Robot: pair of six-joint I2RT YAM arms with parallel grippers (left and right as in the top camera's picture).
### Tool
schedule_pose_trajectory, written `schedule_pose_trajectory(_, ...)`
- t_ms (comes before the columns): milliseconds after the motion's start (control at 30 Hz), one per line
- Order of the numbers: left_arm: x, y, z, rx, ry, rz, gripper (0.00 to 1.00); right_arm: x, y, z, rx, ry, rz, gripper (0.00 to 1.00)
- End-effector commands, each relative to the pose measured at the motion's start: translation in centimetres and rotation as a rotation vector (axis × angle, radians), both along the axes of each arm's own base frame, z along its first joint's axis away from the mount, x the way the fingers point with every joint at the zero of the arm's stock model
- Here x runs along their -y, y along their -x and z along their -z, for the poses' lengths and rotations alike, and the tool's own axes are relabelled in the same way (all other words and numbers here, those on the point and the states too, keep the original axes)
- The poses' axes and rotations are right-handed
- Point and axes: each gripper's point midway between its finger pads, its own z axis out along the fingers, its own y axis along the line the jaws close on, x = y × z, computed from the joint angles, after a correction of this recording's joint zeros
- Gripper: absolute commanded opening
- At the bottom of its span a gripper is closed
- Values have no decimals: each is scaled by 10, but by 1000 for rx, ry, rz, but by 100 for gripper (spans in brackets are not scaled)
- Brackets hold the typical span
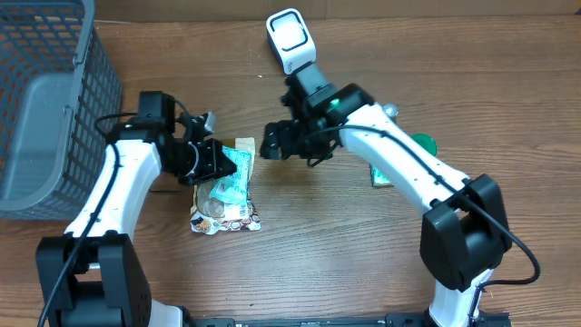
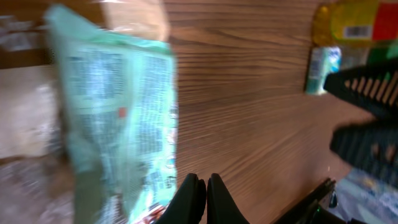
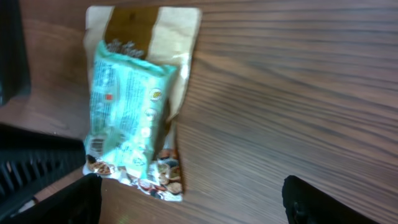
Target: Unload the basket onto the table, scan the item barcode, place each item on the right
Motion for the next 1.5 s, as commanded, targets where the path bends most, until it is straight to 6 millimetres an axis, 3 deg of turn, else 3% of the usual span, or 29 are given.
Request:
schedule_pose_trajectory(0,17,4,3,5,-9,56,4,14,-4,-5,-18,-20,20,90)
schedule_pose_trajectory(200,-23,-5,25,-12,-289,-66,4,16,1,-3,-29,-8,0,89)
schedule_pose_trajectory(533,-47,-5,27,-26,-303,-99,5,-21,10,9,-18,-71,11,83)
schedule_pose_trajectory(633,-52,1,28,-43,-308,-81,16,-34,11,15,18,-97,-16,83)
schedule_pose_trajectory(700,-58,5,29,-62,-325,-88,18,-41,12,20,28,-112,-15,80)
schedule_pose_trajectory(800,-60,10,30,-78,-328,-80,21,-49,13,25,33,-130,-5,74)
schedule_pose_trajectory(933,-59,14,31,-86,-328,-60,44,-57,11,34,32,-140,-2,64)
schedule_pose_trajectory(1233,-59,14,32,-89,-328,-60,47,-81,17,67,-17,-189,-56,59)
schedule_pose_trajectory(1467,-59,19,42,-100,-327,-57,44,-85,13,69,-1,-200,-57,59)
